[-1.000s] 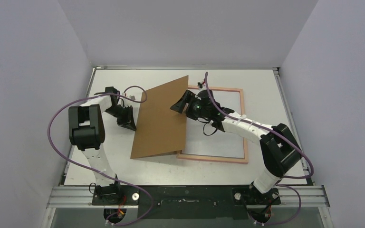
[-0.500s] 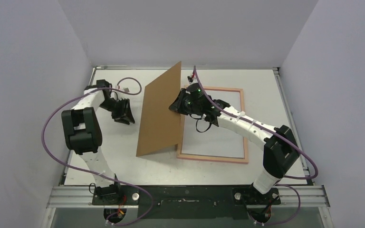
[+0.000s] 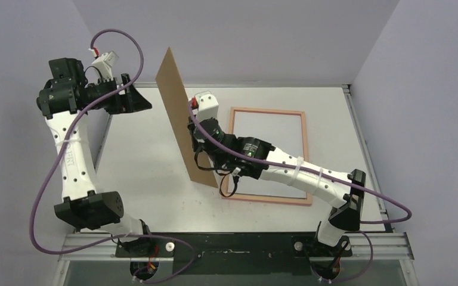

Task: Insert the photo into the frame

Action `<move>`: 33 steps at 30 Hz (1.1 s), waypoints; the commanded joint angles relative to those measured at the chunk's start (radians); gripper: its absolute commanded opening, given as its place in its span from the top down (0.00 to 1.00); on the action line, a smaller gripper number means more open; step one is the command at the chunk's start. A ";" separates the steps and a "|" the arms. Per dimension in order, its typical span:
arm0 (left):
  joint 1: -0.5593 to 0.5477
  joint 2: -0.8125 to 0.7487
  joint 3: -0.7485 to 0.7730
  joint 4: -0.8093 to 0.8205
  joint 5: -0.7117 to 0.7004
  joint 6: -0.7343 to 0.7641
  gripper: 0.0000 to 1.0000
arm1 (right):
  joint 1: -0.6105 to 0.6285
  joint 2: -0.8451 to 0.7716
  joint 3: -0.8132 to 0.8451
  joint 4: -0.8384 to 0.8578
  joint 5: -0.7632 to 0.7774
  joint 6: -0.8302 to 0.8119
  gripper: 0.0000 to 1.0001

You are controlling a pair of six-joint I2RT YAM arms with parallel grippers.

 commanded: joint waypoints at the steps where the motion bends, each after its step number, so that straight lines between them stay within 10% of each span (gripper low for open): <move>1: -0.002 -0.162 -0.002 0.087 0.109 -0.150 0.16 | 0.110 0.017 0.000 0.127 0.345 -0.183 0.95; 2: -0.002 -0.196 -0.004 0.122 0.114 -0.187 0.02 | 0.141 0.024 -0.013 0.161 0.405 -0.222 0.95; 19: -0.119 -0.353 -0.239 0.303 -0.060 -0.300 0.02 | 0.278 0.302 0.124 0.364 0.826 -0.245 0.95; 33: -0.164 -0.405 -0.330 0.399 0.022 -0.350 0.11 | 0.320 0.376 0.109 0.566 0.877 -0.346 0.95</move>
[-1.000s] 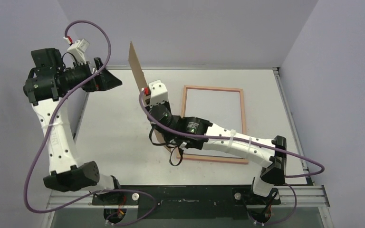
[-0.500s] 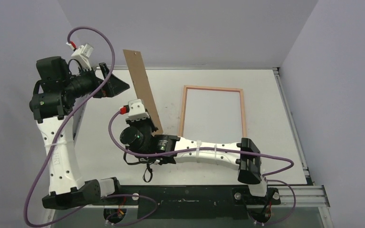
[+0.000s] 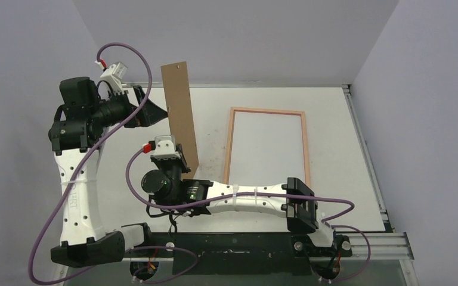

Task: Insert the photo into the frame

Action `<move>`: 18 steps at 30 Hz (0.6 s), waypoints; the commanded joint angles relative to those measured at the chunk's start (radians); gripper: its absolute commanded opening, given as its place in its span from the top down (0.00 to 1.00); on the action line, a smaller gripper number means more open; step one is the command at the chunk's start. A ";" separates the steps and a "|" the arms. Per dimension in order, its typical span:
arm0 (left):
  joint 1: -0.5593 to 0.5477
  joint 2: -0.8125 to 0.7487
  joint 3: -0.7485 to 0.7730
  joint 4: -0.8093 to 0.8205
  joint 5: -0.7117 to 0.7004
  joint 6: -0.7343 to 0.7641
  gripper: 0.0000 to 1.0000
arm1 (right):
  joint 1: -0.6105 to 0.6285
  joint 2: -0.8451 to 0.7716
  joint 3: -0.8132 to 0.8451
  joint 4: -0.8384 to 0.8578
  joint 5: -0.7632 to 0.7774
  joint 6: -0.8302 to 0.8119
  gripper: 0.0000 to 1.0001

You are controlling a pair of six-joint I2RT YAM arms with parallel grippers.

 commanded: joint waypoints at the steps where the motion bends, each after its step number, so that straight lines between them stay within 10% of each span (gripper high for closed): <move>1: -0.007 -0.052 -0.013 0.125 0.065 -0.052 0.11 | 0.022 -0.005 -0.013 0.128 0.005 -0.018 0.95; 18: 0.093 -0.044 0.139 0.212 0.140 -0.148 0.03 | 0.014 -0.040 -0.125 0.154 0.023 -0.001 0.95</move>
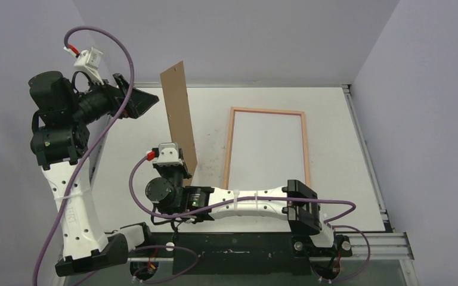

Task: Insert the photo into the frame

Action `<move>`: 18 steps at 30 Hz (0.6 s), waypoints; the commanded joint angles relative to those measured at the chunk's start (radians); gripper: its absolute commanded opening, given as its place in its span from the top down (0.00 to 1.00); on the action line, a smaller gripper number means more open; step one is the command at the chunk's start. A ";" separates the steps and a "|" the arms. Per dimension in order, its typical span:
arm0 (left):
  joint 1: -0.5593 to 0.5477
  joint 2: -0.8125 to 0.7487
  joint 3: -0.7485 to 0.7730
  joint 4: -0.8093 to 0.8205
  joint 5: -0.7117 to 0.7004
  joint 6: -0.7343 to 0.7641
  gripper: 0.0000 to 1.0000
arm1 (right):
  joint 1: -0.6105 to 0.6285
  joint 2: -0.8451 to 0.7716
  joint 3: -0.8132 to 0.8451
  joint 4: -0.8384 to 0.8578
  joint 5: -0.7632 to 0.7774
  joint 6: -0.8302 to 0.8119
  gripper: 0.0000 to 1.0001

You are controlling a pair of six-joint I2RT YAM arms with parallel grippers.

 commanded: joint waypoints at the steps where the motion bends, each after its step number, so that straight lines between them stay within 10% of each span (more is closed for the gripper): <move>1: 0.001 0.000 0.015 0.079 0.058 -0.065 0.03 | -0.006 -0.004 -0.009 -0.012 -0.013 0.017 0.95; 13: -0.041 -0.004 0.000 -0.006 -0.031 0.035 0.00 | 0.003 0.105 0.142 -0.100 -0.093 0.029 0.95; 18: -0.044 -0.001 -0.028 0.017 -0.129 0.049 0.14 | 0.018 0.125 0.159 -0.085 -0.094 0.013 0.95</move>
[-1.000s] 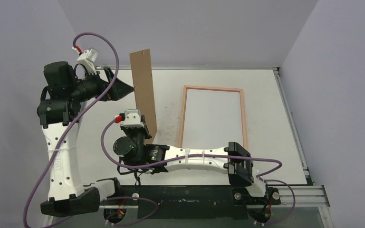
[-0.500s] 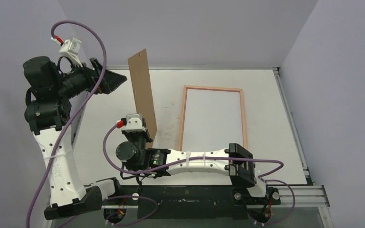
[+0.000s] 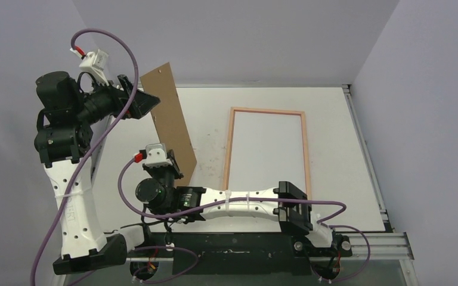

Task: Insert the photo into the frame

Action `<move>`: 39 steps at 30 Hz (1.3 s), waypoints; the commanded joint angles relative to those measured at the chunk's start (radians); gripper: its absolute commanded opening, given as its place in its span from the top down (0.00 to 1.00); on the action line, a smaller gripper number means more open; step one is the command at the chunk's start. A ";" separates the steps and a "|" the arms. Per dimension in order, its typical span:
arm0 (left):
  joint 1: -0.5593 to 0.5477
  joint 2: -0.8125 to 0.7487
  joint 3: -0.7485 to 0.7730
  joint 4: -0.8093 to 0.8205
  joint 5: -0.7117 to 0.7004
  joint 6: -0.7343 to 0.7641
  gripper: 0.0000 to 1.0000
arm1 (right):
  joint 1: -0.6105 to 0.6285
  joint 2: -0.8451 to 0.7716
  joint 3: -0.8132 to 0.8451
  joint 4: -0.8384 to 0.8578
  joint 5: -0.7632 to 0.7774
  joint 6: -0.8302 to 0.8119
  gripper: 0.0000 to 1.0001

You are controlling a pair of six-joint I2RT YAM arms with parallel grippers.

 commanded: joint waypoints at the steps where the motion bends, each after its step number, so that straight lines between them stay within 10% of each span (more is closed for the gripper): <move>1: -0.007 0.002 -0.024 0.026 -0.104 0.029 0.17 | 0.013 0.043 0.030 -0.007 -0.044 0.027 0.95; 10: -0.010 0.005 -0.073 0.059 -0.169 0.031 0.51 | 0.038 0.097 0.084 -0.016 -0.057 0.008 0.95; 17: -0.010 -0.013 -0.077 0.053 -0.230 0.071 0.99 | 0.039 0.112 0.119 -0.005 -0.110 0.000 0.92; 29: -0.010 -0.054 -0.080 0.132 -0.233 0.087 1.00 | 0.009 -0.193 -0.136 -0.039 -0.627 -0.063 0.06; 39: -0.006 -0.044 -0.048 0.190 0.034 0.046 1.00 | -0.446 -0.650 -0.480 -0.133 -1.553 0.110 0.04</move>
